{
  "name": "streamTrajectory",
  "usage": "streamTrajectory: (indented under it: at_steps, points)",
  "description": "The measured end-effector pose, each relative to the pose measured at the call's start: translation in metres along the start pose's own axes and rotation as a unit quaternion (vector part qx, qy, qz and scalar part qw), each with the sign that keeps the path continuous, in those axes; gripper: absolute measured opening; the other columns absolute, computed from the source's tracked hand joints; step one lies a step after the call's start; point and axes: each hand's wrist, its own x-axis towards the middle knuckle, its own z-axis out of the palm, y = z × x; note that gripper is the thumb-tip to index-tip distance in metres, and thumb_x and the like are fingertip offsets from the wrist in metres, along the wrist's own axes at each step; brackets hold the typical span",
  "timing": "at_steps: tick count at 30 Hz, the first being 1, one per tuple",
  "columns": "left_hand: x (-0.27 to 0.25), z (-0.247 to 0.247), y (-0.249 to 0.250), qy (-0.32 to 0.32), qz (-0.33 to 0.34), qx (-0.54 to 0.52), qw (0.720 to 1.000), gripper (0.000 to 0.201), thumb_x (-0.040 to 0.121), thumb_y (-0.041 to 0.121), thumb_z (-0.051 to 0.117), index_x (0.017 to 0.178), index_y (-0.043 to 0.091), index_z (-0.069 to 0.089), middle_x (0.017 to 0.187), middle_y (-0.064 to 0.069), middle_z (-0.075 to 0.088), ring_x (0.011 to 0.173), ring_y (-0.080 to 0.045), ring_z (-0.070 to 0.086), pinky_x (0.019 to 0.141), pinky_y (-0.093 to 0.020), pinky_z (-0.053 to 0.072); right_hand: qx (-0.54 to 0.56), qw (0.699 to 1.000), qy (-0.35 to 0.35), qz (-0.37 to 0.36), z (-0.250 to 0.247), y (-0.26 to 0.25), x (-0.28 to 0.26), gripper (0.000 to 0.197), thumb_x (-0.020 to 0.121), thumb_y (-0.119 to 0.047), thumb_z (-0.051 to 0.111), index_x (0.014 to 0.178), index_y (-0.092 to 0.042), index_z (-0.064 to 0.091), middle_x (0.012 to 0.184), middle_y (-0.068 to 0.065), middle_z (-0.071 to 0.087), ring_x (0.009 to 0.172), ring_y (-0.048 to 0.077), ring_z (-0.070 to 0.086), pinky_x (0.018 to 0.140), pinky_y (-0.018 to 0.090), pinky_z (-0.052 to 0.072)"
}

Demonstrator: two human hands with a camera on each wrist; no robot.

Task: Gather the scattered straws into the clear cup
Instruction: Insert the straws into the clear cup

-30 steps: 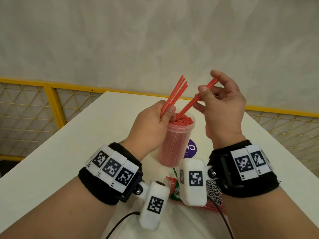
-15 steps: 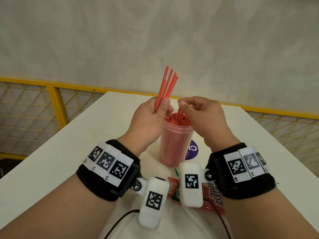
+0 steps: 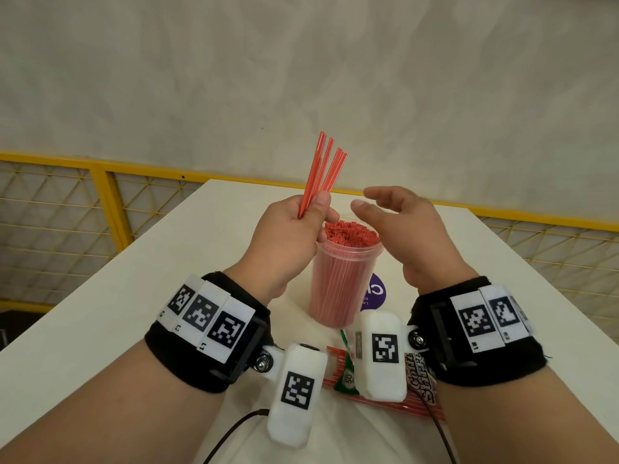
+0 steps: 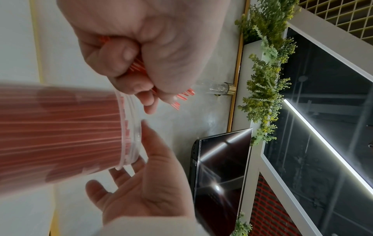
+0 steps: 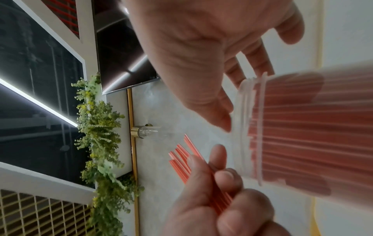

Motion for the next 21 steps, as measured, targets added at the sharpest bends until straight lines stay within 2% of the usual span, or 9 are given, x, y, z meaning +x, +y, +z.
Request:
streamTrajectory:
  at_steps: [2, 4, 6, 9, 11, 13, 15, 18, 21]
  points:
    - [0.000, 0.000, 0.001, -0.007, -0.003, -0.013, 1.000, 0.038, 0.099, 0.043, 0.047, 0.083, 0.016, 0.068, 0.049, 0.011, 0.051, 0.037, -0.001, 0.040, 0.038, -0.010, 0.030, -0.047, 0.999, -0.011, -0.011, 0.002, 0.000, -0.001, 0.038, 0.079, -0.034, 0.076, 0.115, -0.030, 0.064, 0.118, -0.011, 0.054, 0.112, 0.008, 0.054, 0.090, 0.029, 0.044]
    - [-0.001, 0.000, 0.002, -0.014, -0.007, -0.026, 1.000, 0.038, 0.098, 0.043, 0.049, 0.082, 0.014, 0.069, 0.049, 0.009, 0.052, 0.036, -0.003, 0.040, 0.037, -0.011, 0.031, -0.101, 0.994, -0.030, -0.014, 0.006, 0.001, -0.005, 0.044, 0.080, -0.032, 0.075, 0.120, -0.029, 0.060, 0.112, -0.012, 0.049, 0.104, 0.008, 0.051, 0.085, 0.027, 0.042]
    - [-0.003, -0.001, 0.004, -0.024, -0.011, -0.030, 0.999, 0.040, 0.096, 0.046, 0.051, 0.080, 0.015, 0.071, 0.050, 0.006, 0.055, 0.037, -0.007, 0.042, 0.038, -0.014, 0.032, -0.106, 0.994, -0.020, -0.020, 0.008, 0.000, -0.006, 0.041, 0.083, -0.034, 0.073, 0.121, -0.028, 0.060, 0.115, -0.011, 0.052, 0.104, 0.008, 0.052, 0.086, 0.027, 0.044]
    - [-0.005, -0.003, 0.007, -0.048, -0.031, -0.045, 0.997, 0.042, 0.092, 0.053, 0.054, 0.079, 0.017, 0.072, 0.054, 0.003, 0.060, 0.038, -0.009, 0.044, 0.041, -0.019, 0.030, -0.016, 0.998, 0.029, -0.048, 0.008, -0.012, -0.008, 0.030, 0.088, -0.026, 0.066, 0.118, -0.022, 0.064, 0.120, -0.006, 0.063, 0.109, 0.010, 0.060, 0.098, 0.035, 0.049]
    - [-0.005, -0.003, 0.008, -0.067, -0.042, -0.064, 0.995, 0.042, 0.090, 0.054, 0.055, 0.076, 0.018, 0.072, 0.055, 0.001, 0.061, 0.037, -0.010, 0.044, 0.040, -0.018, 0.028, 0.073, 0.994, 0.036, -0.073, 0.006, -0.021, -0.013, 0.029, 0.091, -0.015, 0.063, 0.119, -0.017, 0.065, 0.114, -0.004, 0.068, 0.104, 0.005, 0.064, 0.096, 0.029, 0.050]
    - [-0.006, -0.003, 0.009, -0.089, -0.043, -0.077, 0.992, 0.042, 0.088, 0.055, 0.056, 0.071, 0.019, 0.073, 0.056, -0.001, 0.062, 0.036, -0.010, 0.042, 0.036, -0.016, 0.027, 0.107, 0.989, 0.020, -0.103, 0.004, -0.028, -0.017, 0.031, 0.091, -0.010, 0.061, 0.121, -0.017, 0.064, 0.112, -0.004, 0.070, 0.102, 0.002, 0.065, 0.090, 0.024, 0.051]
    - [-0.006, -0.003, 0.010, -0.106, -0.046, -0.080, 0.990, 0.042, 0.088, 0.055, 0.055, 0.069, 0.022, 0.074, 0.056, -0.001, 0.061, 0.035, -0.010, 0.040, 0.035, -0.015, 0.027, 0.119, 0.986, 0.003, -0.115, 0.003, -0.034, -0.020, 0.035, 0.090, -0.014, 0.064, 0.124, -0.019, 0.062, 0.105, -0.006, 0.072, 0.095, 0.002, 0.067, 0.079, 0.023, 0.050]
    - [-0.007, -0.003, 0.011, -0.126, -0.050, -0.085, 0.987, 0.039, 0.085, 0.055, 0.057, 0.069, 0.025, 0.075, 0.056, -0.001, 0.060, 0.035, -0.009, 0.036, 0.036, -0.015, 0.026, 0.123, 0.986, -0.012, -0.110, 0.002, -0.038, -0.023, 0.047, 0.087, -0.028, 0.070, 0.131, -0.025, 0.053, 0.075, -0.009, 0.072, 0.066, 0.001, 0.065, 0.064, 0.021, 0.048]
    - [-0.009, -0.001, 0.011, -0.143, -0.046, -0.091, 0.984, 0.037, 0.078, 0.055, 0.059, 0.070, 0.022, 0.076, 0.057, -0.004, 0.060, 0.034, -0.008, 0.035, 0.037, -0.015, 0.023, 0.136, 0.984, -0.026, -0.114, 0.003, -0.037, -0.026, 0.048, 0.088, -0.023, 0.070, 0.133, -0.025, 0.051, 0.052, -0.005, 0.060, 0.045, 0.005, 0.057, 0.049, 0.016, 0.047]
